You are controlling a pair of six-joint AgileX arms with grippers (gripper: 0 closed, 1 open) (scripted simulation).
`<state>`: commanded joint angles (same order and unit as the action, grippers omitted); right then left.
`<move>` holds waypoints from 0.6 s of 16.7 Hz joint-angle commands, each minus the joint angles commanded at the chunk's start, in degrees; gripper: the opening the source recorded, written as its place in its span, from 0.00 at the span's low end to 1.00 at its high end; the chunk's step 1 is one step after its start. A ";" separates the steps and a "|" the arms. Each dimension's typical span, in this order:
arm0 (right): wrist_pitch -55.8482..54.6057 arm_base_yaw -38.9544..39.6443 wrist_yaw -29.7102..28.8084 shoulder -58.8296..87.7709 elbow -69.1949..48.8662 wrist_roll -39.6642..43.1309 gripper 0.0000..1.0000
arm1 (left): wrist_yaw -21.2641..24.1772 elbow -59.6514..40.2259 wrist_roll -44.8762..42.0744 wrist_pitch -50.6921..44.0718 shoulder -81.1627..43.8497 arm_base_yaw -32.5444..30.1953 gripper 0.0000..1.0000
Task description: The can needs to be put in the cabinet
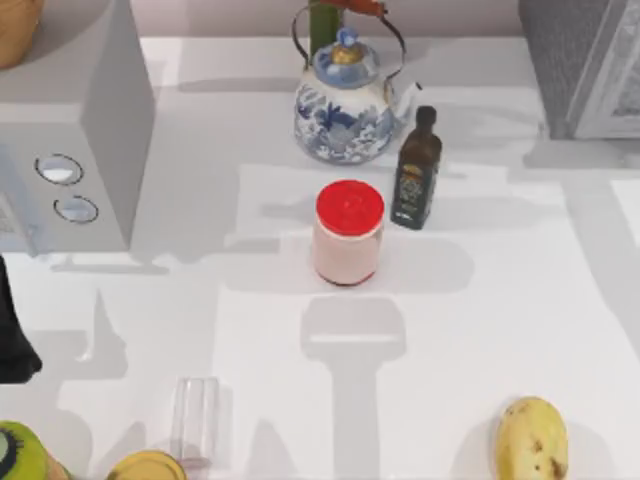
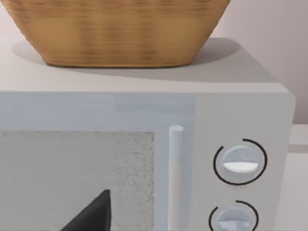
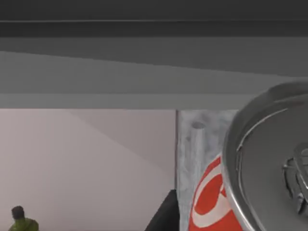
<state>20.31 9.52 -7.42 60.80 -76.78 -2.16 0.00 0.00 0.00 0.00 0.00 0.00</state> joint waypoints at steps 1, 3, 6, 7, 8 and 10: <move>0.83 0.35 -0.64 3.01 -4.83 0.19 0.00 | 0.00 0.00 0.00 0.00 0.00 0.00 1.00; 2.20 0.84 -1.86 8.37 -13.00 0.58 0.00 | 0.00 0.00 0.00 0.00 0.00 0.00 1.00; 3.45 1.09 -3.30 13.88 -20.86 0.98 0.00 | 0.00 0.00 0.00 0.00 0.00 0.00 1.00; 3.65 1.11 -3.60 14.78 -22.28 1.05 0.00 | 0.00 0.00 0.00 0.00 0.00 0.00 1.00; 3.76 1.11 -3.77 15.26 -23.10 1.09 0.00 | 0.00 0.00 0.00 0.00 0.00 0.00 1.00; 3.79 1.11 -3.82 15.39 -23.33 1.10 0.00 | 0.00 0.00 0.00 0.00 0.00 0.00 1.00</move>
<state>24.09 10.63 -11.24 76.18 -100.12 -1.05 0.00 0.00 0.00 0.00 0.00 0.00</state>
